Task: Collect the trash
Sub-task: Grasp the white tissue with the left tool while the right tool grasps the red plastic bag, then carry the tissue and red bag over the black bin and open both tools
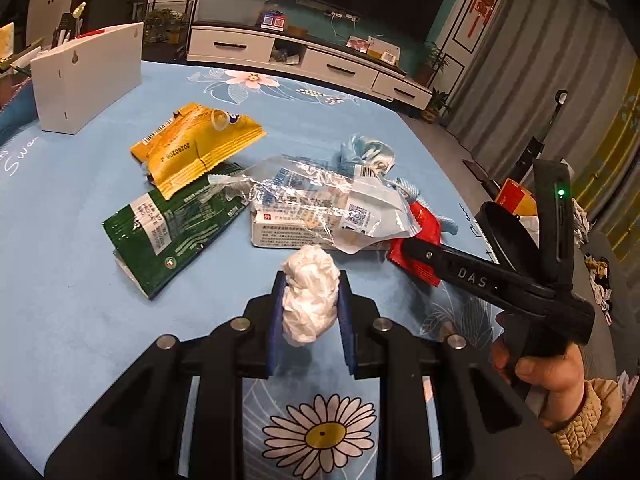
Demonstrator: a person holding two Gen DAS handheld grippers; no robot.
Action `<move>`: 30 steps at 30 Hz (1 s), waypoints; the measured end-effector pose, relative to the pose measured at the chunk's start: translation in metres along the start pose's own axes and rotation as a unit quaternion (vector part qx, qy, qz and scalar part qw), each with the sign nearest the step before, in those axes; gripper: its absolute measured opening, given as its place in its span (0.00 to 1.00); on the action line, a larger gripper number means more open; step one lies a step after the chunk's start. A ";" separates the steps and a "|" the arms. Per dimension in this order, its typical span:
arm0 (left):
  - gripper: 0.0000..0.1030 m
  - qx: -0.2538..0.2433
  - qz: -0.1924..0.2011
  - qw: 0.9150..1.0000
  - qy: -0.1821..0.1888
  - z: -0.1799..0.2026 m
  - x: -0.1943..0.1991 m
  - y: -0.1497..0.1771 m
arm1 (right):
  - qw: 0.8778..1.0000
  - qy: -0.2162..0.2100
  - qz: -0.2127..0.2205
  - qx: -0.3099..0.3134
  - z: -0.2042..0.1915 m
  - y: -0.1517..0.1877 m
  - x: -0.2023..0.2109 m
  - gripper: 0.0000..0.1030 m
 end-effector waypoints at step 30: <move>0.24 -0.090 0.000 0.993 0.075 0.101 0.020 -0.004 | 0.994 -0.008 0.084 -0.069 0.083 0.004 0.148 0.19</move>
Point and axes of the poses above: each gripper's, at about its wrist camera, not at the fingertips, and x roughly against the way its jaws point, z to its right, y to its underside, the point moved 2 cm from there along -x, roughly the way its jaws point, and after that the axes turned 14 degrees about z, right-handed, at the moved point
